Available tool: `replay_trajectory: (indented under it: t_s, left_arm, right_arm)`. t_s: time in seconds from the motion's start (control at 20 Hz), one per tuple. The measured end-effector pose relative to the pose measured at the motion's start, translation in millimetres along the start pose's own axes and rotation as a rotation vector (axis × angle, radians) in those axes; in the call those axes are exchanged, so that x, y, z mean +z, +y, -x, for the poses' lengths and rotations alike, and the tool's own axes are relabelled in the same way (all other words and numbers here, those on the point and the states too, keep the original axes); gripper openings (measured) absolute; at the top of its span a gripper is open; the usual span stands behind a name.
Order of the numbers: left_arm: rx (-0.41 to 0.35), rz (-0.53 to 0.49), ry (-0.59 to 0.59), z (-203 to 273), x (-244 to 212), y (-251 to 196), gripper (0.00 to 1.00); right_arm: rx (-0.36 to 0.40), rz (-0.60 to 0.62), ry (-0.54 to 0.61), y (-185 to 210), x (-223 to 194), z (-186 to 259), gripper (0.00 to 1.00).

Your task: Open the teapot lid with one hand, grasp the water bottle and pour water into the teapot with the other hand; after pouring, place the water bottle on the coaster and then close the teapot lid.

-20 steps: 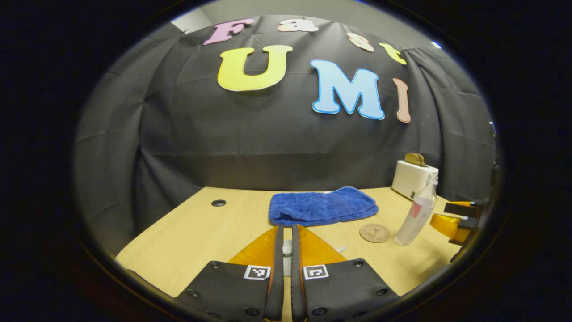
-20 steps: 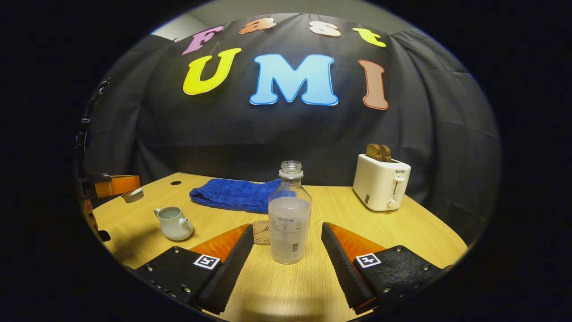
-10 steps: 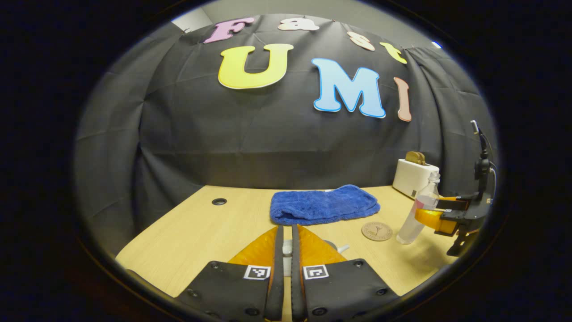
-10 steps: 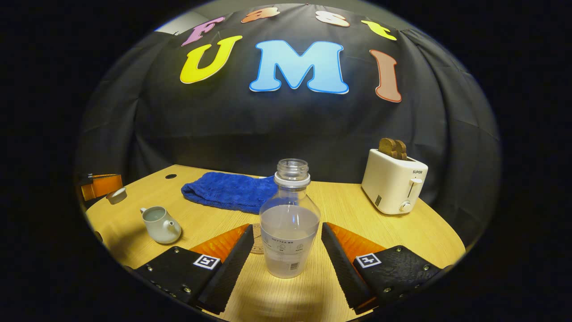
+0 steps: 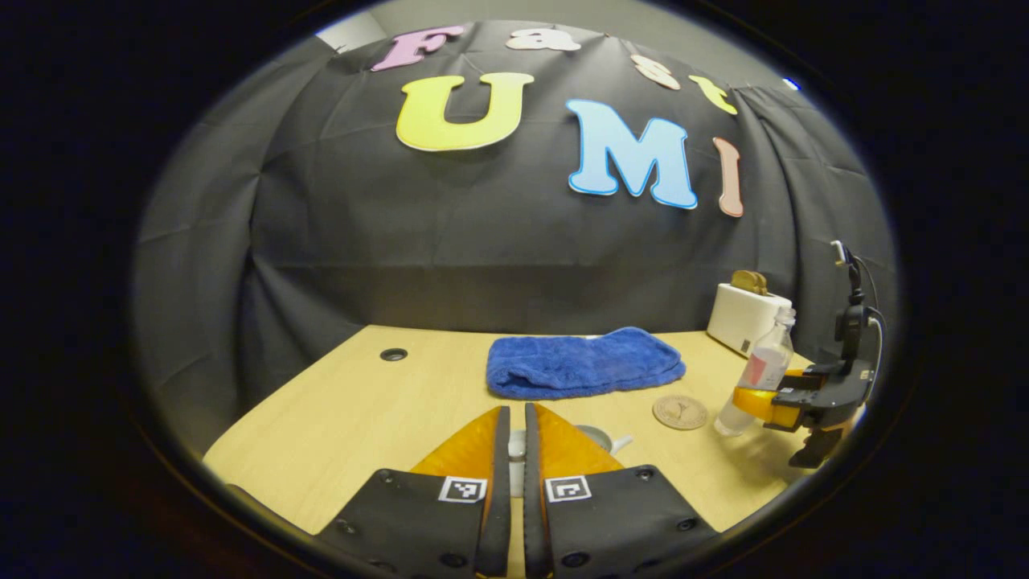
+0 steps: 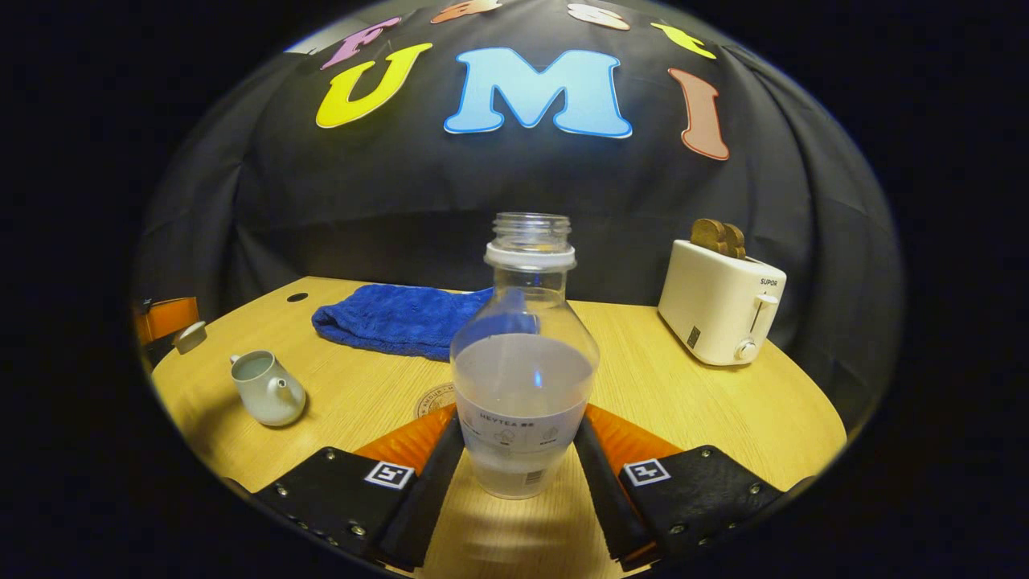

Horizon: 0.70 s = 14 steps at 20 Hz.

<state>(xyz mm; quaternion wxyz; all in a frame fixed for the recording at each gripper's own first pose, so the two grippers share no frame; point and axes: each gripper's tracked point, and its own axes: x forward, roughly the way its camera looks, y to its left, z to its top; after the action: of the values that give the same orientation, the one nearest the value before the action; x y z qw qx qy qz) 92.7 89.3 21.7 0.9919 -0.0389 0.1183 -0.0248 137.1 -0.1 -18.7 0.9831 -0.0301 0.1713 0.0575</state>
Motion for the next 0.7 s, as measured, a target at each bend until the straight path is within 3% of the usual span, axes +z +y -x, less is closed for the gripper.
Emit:
replay_trajectory:
  t_s: [0.3, 0.7]
  left_arm:
    - [-0.002, 0.008, 0.001, 2.1, -3.4, 2.8, 0.13]
    - [0.005, 0.027, -0.005, 9.8, -2.6, 13.7, 0.14]
  right_arm:
    - [0.006, 0.035, -0.014, 4.1, 9.1, 3.0, 0.76]
    - [-0.114, 0.405, -0.106, 19.0, 54.3, 2.3, 0.76]
